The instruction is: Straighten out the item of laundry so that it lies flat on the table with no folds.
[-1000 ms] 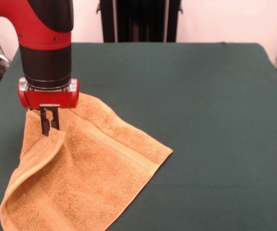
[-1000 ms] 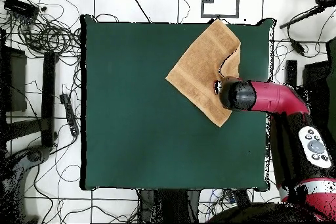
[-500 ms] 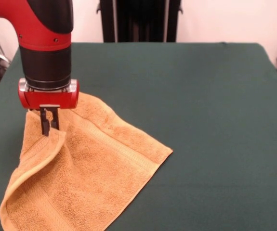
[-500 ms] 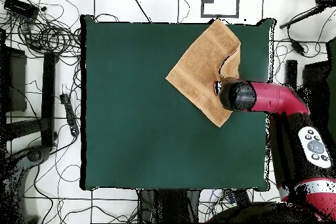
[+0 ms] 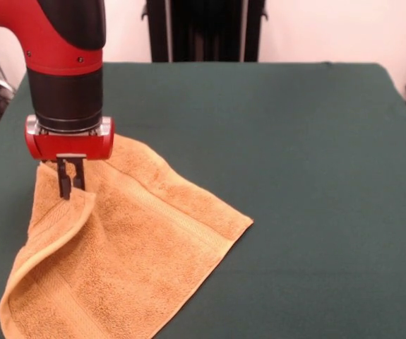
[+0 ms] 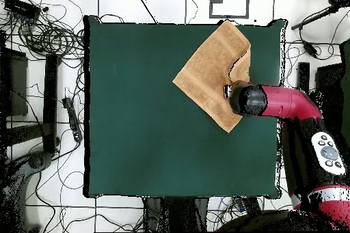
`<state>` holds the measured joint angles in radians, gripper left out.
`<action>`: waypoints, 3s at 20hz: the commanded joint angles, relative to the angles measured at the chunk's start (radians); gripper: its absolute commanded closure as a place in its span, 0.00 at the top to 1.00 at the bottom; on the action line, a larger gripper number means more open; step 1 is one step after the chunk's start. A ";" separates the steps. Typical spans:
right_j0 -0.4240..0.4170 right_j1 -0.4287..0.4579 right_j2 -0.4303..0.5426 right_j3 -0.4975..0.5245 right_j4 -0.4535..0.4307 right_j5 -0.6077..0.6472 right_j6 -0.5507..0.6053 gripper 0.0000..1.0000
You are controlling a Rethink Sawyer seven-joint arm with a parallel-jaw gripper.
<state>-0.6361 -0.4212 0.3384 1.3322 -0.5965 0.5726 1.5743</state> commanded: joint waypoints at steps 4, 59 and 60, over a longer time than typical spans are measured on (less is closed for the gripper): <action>0.028 0.072 0.036 0.077 -0.017 -0.049 0.007 0.00; 0.054 0.060 0.018 0.065 0.028 0.018 0.066 0.00; 0.055 0.060 0.018 0.063 0.029 0.020 0.064 0.00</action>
<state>-0.6361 -0.4205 0.3377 1.3324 -0.5994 0.5667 1.5743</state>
